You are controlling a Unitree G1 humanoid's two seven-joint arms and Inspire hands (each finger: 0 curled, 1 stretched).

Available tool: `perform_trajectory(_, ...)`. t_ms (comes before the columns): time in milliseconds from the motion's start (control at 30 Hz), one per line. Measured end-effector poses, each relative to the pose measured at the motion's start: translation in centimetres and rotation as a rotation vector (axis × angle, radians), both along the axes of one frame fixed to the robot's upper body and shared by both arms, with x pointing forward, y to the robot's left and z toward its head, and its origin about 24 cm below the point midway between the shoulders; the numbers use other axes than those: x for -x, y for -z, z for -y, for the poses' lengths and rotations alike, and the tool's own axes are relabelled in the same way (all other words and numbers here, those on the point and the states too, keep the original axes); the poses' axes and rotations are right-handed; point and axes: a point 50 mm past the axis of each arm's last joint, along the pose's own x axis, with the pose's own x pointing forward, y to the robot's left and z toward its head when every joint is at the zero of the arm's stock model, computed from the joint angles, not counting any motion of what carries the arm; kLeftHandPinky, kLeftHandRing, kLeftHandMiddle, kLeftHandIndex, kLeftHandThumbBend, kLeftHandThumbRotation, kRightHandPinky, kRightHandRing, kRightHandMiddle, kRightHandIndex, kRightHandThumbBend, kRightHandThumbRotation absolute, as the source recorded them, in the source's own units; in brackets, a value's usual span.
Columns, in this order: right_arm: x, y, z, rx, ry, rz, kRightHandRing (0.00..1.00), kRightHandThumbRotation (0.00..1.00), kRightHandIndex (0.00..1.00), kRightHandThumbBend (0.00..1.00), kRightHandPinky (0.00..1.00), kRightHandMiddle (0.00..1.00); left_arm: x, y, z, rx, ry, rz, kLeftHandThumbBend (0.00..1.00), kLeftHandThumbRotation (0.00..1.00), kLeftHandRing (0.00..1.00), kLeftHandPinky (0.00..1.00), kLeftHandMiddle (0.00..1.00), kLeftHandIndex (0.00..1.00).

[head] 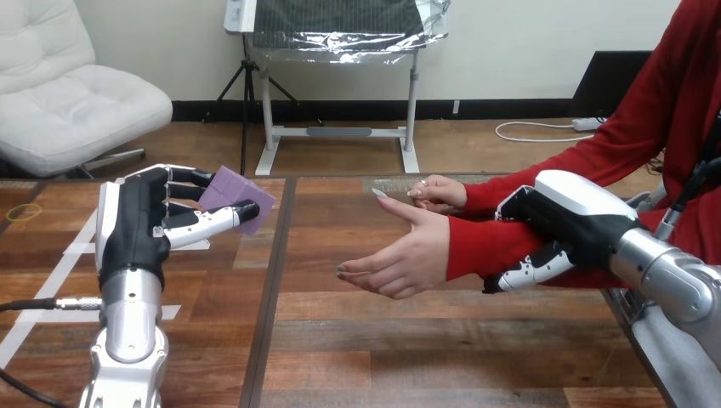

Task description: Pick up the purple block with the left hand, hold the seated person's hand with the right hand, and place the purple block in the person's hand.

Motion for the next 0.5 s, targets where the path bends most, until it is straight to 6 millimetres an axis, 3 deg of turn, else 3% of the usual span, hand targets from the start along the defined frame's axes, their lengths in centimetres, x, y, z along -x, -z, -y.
perform_trajectory(500, -0.17, -0.26, -0.47, 0.004, -0.009, -0.005, 0.35, 0.28, 0.37, 0.76, 0.31, 0.38, -0.29, 0.27, 0.54, -0.042, 0.024, 0.029, 0.65, 0.00, 0.37, 0.32, 0.41, 0.43)
